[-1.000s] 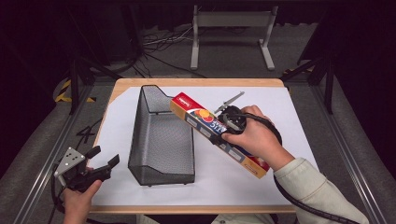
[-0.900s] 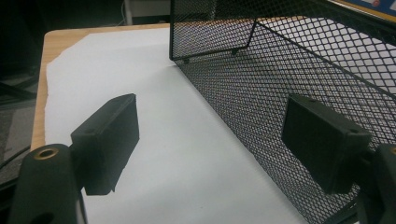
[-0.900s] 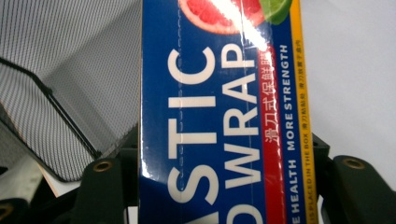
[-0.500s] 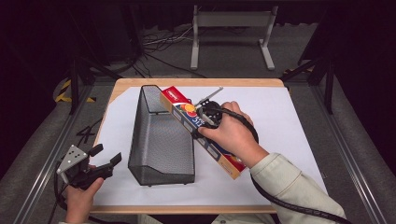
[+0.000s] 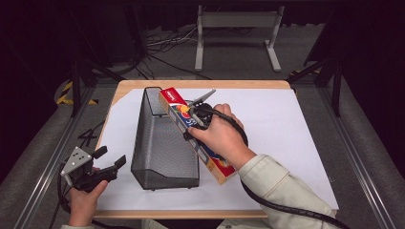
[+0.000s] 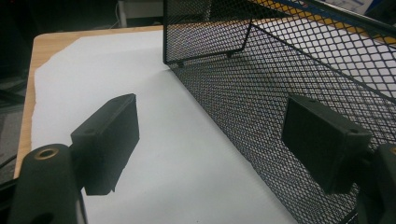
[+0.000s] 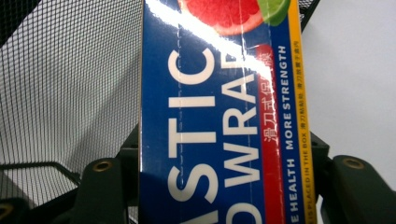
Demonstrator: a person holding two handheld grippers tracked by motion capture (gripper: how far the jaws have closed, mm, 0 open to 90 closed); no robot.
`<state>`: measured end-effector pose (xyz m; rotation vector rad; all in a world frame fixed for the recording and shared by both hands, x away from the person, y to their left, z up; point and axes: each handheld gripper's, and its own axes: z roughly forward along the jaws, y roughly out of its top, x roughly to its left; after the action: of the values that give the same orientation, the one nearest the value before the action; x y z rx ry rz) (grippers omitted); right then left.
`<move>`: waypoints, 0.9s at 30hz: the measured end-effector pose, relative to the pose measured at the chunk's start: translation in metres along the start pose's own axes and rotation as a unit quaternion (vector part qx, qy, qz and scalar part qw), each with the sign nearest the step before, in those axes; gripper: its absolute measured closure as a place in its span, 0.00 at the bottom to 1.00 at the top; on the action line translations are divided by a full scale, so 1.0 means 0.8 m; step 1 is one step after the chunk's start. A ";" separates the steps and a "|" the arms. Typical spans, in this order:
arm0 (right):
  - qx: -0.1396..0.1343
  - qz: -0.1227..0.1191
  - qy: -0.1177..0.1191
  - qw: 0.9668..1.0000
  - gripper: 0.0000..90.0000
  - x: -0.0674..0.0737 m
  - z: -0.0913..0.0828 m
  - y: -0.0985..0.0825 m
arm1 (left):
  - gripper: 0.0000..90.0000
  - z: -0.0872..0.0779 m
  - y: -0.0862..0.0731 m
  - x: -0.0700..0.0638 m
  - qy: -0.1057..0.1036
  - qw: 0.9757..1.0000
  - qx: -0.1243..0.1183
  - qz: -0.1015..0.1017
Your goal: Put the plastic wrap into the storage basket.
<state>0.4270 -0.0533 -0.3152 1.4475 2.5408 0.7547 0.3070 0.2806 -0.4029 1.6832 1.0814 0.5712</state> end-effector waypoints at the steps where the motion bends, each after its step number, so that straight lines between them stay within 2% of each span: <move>1: 0.000 0.002 -0.003 1.000 0.45 0.003 0.003 0.001 | 0.22 0.000 0.000 0.000 0.000 1.000 0.000 0.000; 11: 0.005 0.018 0.022 1.000 0.45 0.028 0.025 0.008 | 0.22 -0.003 -0.002 0.001 0.003 1.000 -0.002 -0.001; 20: 0.023 0.026 0.026 0.999 0.44 0.033 0.049 0.010 | 0.22 -0.009 -0.005 0.002 0.007 1.000 -0.002 -0.001; 27: 0.046 0.034 0.019 0.998 0.44 0.032 0.064 0.011 | 0.22 -0.010 -0.006 0.001 0.007 1.000 -0.002 -0.002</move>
<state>0.4374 -0.0099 -0.3520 1.5704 2.5993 0.6888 0.2994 0.2853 -0.4044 1.6755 1.0932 0.5839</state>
